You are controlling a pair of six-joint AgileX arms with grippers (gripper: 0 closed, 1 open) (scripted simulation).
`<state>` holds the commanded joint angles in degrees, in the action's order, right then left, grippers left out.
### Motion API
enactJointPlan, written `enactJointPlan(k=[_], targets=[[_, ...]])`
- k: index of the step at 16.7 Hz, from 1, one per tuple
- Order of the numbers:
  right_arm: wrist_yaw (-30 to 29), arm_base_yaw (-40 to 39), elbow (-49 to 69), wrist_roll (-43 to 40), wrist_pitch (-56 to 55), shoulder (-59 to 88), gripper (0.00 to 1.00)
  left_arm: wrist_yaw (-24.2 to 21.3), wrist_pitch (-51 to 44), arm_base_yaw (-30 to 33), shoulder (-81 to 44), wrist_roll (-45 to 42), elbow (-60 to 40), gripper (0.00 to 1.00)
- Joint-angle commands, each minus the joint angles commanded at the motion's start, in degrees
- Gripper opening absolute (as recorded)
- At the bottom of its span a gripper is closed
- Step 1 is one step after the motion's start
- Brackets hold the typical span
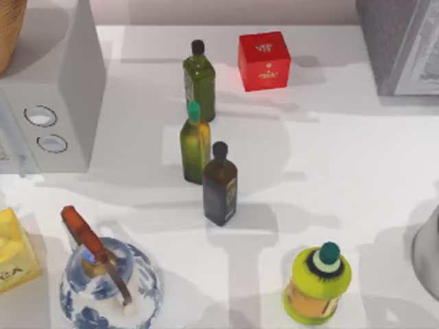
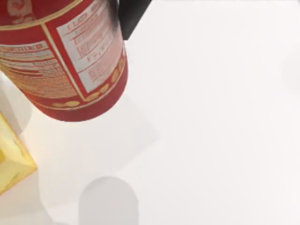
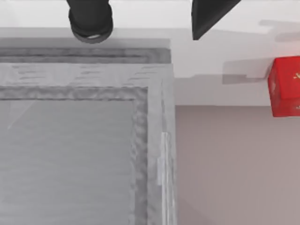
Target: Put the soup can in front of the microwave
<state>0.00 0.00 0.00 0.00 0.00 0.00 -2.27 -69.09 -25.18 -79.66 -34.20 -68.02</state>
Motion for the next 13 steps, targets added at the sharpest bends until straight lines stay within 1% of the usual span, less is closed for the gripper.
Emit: enactJointPlan(k=[3, 5, 7, 13], targets=[[0.0, 0.0, 0.0, 0.0, 0.0, 0.0, 1.00, -0.6, 6.6, -7.9, -3.5, -2.5, 5.9, 0.00], [0.0, 0.0, 0.0, 0.0, 0.0, 0.0, 1.00, -0.9, 9.5, -10.8, -5.4, -3.4, 8.1, 0.00], [0.0, 0.0, 0.0, 0.0, 0.0, 0.0, 1.00, -1.0, 10.5, -11.7, -6.1, -3.7, 8.8, 0.00], [0.0, 0.0, 0.0, 0.0, 0.0, 0.0, 1.00, -0.9, 10.9, -11.5, -6.1, -3.7, 9.1, 0.00]])
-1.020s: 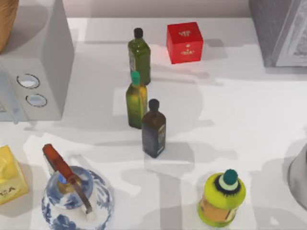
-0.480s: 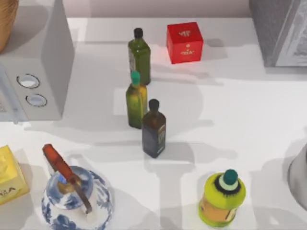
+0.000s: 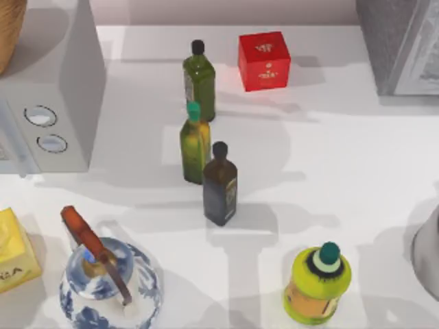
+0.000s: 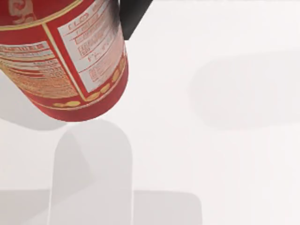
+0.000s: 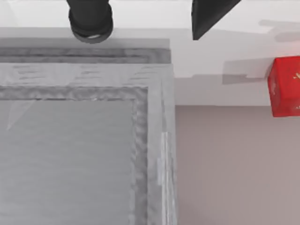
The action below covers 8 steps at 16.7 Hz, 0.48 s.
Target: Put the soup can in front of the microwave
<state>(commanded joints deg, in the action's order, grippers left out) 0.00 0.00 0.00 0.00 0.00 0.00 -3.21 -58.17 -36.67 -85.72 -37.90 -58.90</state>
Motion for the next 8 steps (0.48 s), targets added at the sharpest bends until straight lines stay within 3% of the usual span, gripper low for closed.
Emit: enactJointPlan(k=[8], targets=[[0.0, 0.0, 0.0, 0.0, 0.0, 0.0, 1.00, -0.1, 1.5, -0.1, -0.5, 0.1, 1.1, 0.00]])
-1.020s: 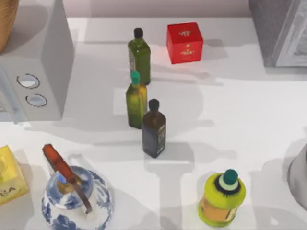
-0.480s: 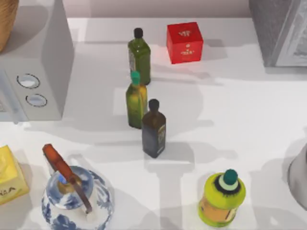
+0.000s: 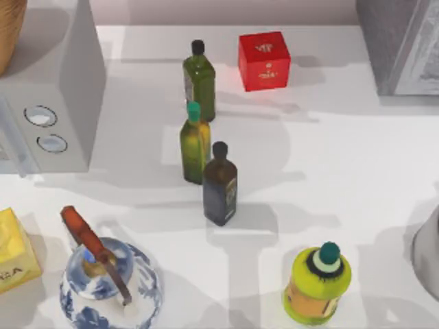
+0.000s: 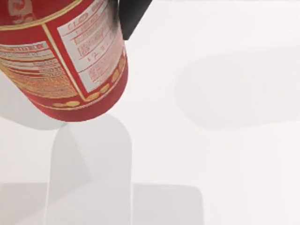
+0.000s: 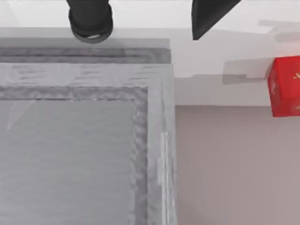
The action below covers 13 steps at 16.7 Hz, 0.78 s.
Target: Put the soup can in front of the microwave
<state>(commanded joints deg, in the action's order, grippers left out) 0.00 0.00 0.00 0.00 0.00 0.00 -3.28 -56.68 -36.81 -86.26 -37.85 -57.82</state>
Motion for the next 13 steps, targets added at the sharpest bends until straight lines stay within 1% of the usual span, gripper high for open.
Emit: enactJointPlan(k=[13], targets=[[0.0, 0.0, 0.0, 0.0, 0.0, 0.0, 1.00, 0.0, 0.0, 0.0, 0.0, 0.0, 0.0, 0.98]])
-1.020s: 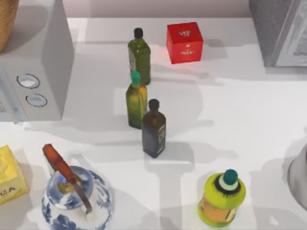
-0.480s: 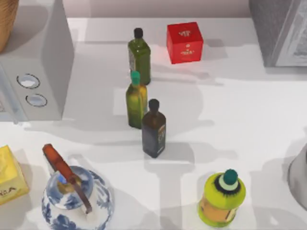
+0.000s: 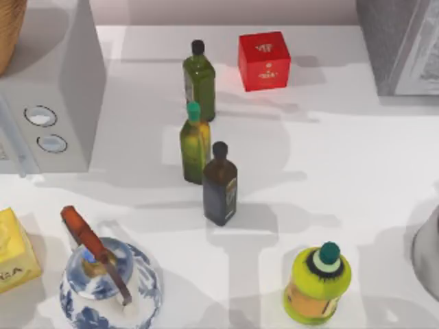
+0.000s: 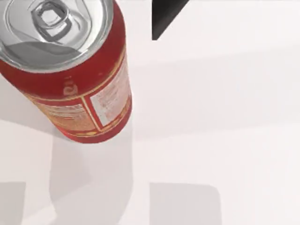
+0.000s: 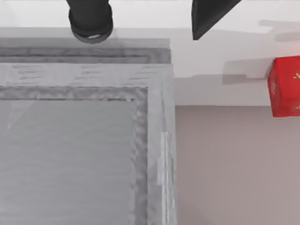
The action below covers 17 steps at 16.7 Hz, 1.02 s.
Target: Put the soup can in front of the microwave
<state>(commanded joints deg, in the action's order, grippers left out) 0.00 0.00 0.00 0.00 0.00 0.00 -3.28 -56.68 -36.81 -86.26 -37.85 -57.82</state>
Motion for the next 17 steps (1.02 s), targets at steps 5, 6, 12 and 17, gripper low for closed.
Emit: enactJointPlan(k=[5, 6, 12, 17], targets=[[0.0, 0.0, 0.0, 0.0, 0.0, 0.0, 1.00, 0.0, 0.0, 0.0, 0.0, 0.0, 0.0, 1.00], [0.0, 0.0, 0.0, 0.0, 0.0, 0.0, 1.00, 0.0, 0.0, 0.0, 0.0, 0.0, 0.0, 1.00], [0.0, 0.0, 0.0, 0.0, 0.0, 0.0, 1.00, 0.0, -1.9, 0.0, 0.7, 0.0, -2.2, 1.00], [0.0, 0.0, 0.0, 0.0, 0.0, 0.0, 1.00, 0.0, -9.2, 0.1, 1.6, 0.1, -7.7, 1.00]])
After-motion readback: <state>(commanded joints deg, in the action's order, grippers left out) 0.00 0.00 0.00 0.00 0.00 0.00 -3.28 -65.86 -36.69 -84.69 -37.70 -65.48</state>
